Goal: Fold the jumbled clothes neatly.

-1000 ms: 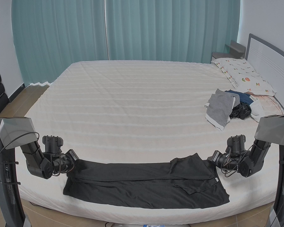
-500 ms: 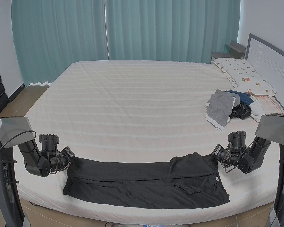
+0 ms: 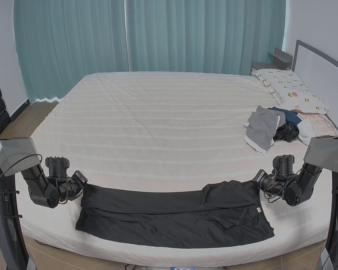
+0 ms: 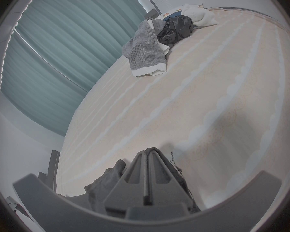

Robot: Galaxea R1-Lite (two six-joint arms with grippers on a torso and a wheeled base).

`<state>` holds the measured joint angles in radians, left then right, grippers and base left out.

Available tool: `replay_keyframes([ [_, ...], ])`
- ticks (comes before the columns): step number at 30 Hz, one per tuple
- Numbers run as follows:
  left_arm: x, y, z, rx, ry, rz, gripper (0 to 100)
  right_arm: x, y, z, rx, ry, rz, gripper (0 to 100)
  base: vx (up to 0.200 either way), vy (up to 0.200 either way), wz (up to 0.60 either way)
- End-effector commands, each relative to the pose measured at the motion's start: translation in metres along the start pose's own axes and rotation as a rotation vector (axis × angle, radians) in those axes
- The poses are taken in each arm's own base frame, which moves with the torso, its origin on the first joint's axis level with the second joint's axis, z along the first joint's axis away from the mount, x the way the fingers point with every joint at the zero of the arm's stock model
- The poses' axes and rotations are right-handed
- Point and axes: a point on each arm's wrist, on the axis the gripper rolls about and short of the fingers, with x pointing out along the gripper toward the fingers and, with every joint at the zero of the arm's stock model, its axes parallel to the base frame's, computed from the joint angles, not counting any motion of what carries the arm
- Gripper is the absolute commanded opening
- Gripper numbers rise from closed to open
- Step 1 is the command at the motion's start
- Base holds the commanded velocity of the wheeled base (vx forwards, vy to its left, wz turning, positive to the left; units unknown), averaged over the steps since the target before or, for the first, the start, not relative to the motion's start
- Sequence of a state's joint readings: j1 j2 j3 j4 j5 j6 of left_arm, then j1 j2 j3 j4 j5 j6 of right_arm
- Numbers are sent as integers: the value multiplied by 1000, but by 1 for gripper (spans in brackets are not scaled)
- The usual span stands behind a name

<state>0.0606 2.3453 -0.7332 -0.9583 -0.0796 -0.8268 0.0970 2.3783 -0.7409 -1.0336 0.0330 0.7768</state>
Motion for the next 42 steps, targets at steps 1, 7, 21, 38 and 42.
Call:
replay_keyframes([
  [1, 1, 0, 0, 0, -1, 0, 0, 2, -1, -1, 0, 4, -1, 0, 0, 0, 0],
  [7, 6, 3, 2, -6, -13, 11, 0, 6, -2, 2, 7, -26, -9, 0, 0, 0, 0],
  [21, 4, 2, -1, -1, 0, 16, 100, 6, -4, -2, -3, -40, 0, 100, 0, 0, 0],
  [38, -30, -11, 6, 0, 49, -108, 100, -93, 26, -52, -2, 155, 49, 100, -47, 0, 0],
  [42, -30, -10, 5, 3, 52, -105, 100, -90, 19, -75, 6, 221, -4, 100, -200, 0, 0],
])
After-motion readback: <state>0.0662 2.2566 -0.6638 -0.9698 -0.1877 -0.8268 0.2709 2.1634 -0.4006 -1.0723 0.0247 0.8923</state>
